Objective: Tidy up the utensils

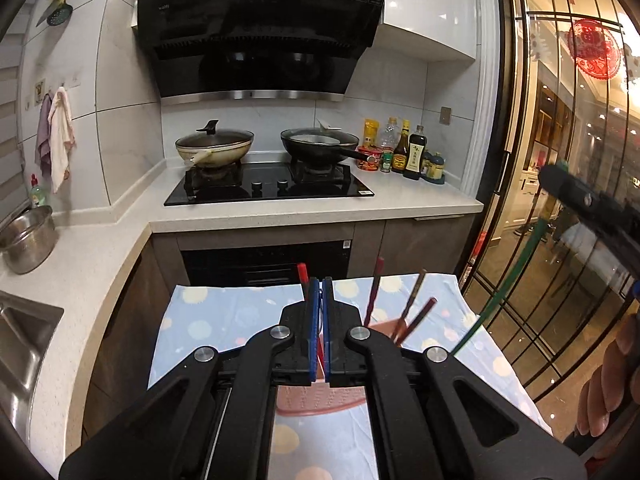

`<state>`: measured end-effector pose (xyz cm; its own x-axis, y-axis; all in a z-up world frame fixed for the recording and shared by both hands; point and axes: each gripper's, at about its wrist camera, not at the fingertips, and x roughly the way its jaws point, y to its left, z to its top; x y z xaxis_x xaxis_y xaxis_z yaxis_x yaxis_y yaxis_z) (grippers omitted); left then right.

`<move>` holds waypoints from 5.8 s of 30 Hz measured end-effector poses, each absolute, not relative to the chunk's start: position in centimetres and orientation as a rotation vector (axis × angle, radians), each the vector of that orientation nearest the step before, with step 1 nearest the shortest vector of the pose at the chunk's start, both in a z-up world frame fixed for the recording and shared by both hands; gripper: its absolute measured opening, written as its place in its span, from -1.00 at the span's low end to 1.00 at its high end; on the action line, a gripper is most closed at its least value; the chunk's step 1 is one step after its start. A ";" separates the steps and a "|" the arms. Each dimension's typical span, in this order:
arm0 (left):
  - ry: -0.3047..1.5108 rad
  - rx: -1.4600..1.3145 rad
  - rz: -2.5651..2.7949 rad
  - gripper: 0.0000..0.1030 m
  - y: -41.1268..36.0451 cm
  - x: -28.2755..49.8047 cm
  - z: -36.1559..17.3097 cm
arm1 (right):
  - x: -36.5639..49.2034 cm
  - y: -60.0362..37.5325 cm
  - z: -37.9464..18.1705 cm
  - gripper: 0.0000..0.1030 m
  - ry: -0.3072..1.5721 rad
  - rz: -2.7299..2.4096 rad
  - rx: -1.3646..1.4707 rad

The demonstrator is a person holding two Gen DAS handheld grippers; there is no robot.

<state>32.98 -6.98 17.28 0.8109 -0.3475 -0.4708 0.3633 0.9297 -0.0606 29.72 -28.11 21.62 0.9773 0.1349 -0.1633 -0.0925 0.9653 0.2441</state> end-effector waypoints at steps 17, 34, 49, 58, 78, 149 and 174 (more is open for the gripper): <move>0.625 0.061 -0.359 -0.97 -8.2 37.9 10.2 | 38.8 -24.9 13.3 -0.87 0.380 0.117 0.175; 0.612 0.051 -0.339 -0.66 -7.3 36.5 10.5 | 35.8 -25.3 11.7 -0.28 0.395 0.111 0.154; 0.543 0.097 -0.326 -0.29 -7.0 30.2 12.0 | 28.6 -24.1 10.7 -0.07 0.421 0.115 0.111; 0.560 0.105 -0.320 -0.12 -6.2 26.4 10.6 | 24.1 -24.4 9.5 0.03 0.467 0.067 0.120; 0.577 0.129 -0.273 0.58 -5.4 19.2 6.5 | 15.4 -25.1 5.1 0.33 0.507 -0.104 0.059; 0.626 0.110 -0.192 0.86 -4.4 14.3 0.8 | 12.3 -24.2 -0.8 0.86 0.580 -0.104 0.083; 0.643 0.094 -0.133 0.86 -3.1 15.1 0.0 | 12.6 -24.4 -1.2 0.86 0.595 -0.111 0.088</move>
<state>15.06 -3.11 0.00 0.7922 -0.0948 -0.6028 0.1529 0.9872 0.0458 12.58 -24.36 -1.19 0.8225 -0.0790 -0.5633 0.1297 0.9903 0.0506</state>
